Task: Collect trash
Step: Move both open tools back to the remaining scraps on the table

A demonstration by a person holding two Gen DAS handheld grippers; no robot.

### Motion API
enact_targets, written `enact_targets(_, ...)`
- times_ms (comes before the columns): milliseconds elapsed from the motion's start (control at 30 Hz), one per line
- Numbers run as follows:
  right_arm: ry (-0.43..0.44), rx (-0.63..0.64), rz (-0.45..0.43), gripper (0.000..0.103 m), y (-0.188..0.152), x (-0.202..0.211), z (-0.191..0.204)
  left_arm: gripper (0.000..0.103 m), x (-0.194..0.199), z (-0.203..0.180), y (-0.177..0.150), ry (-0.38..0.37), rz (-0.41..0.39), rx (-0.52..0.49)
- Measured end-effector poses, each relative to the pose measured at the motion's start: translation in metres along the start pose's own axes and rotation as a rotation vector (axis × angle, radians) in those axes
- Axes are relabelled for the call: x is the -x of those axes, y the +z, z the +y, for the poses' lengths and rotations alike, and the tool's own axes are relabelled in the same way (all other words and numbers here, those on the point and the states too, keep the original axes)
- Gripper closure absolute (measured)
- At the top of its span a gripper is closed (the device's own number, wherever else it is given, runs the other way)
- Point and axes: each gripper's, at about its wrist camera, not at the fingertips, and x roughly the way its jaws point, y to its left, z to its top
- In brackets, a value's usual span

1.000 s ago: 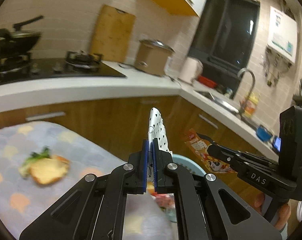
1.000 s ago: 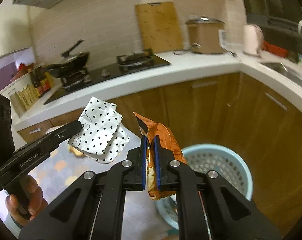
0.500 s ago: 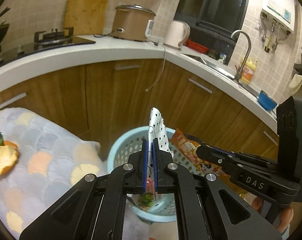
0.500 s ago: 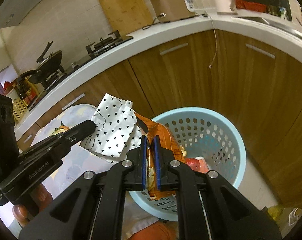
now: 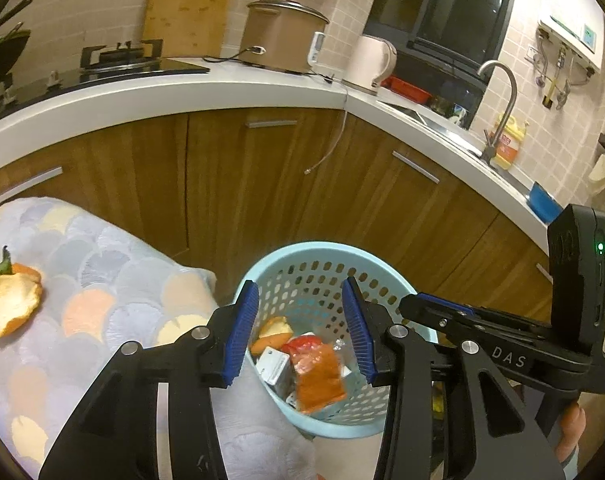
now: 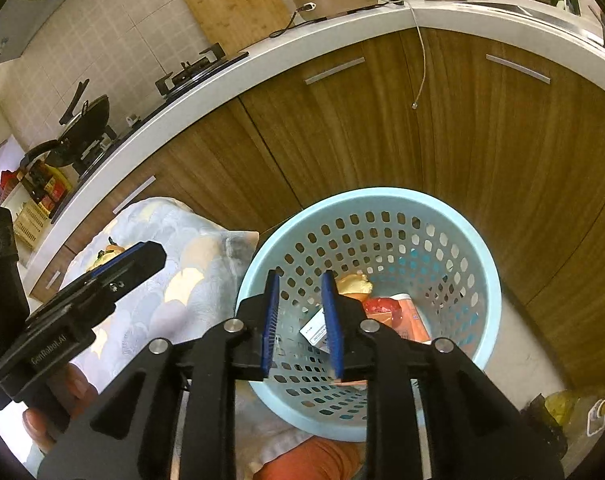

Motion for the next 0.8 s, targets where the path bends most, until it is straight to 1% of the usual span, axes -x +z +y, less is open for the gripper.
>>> enact_targets(200, 0.014, 0.041, -0.011, 0.078, 0.003, 0.002, 0.022, 0.06, 0.016, 0.014, 0.0, 0.015, -0.031, 0.025)
enact_targets(300, 0.027, 0.065, -0.017, 0.075, 0.003, 0.002, 0.036, 0.06, 0.028, 0.025, 0.0, 0.041, -0.054, 0.039)
enact_targets(367, 0.041, 0.086, -0.025, 0.069, 0.003, 0.001, 0.049, 0.06, 0.036, 0.033, 0.0, 0.063, -0.069, 0.046)
enact_targets(400, 0.047, 0.097, -0.028, 0.067, 0.003, 0.001, 0.056, 0.06, 0.042, 0.042, 0.0, 0.079, -0.078, 0.054)
enact_targets(433, 0.05, 0.106, -0.031, 0.059, 0.003, 0.0, 0.061, 0.06, 0.047, 0.048, 0.0, 0.09, -0.085, 0.062)
enact_targets(467, 0.054, 0.118, -0.035, 0.055, 0.003, -0.001, 0.068, 0.06, 0.054, 0.057, 0.001, 0.104, -0.093, 0.075)
enact_targets(700, 0.103, 0.229, -0.018, 0.054, 0.003, -0.022, 0.13, 0.06, 0.099, 0.119, 0.003, 0.191, -0.153, 0.153)
enact_targets(733, 0.108, 0.242, -0.017, 0.05, 0.003, -0.025, 0.14, 0.06, 0.106, 0.129, 0.003, 0.204, -0.159, 0.164)
enact_targets(767, 0.113, 0.253, -0.019, 0.042, 0.003, -0.029, 0.15, 0.06, 0.112, 0.138, 0.003, 0.22, -0.163, 0.173)
enact_targets(800, 0.118, 0.262, -0.021, 0.038, 0.003, -0.033, 0.159, 0.06, 0.119, 0.149, 0.002, 0.246, -0.168, 0.182)
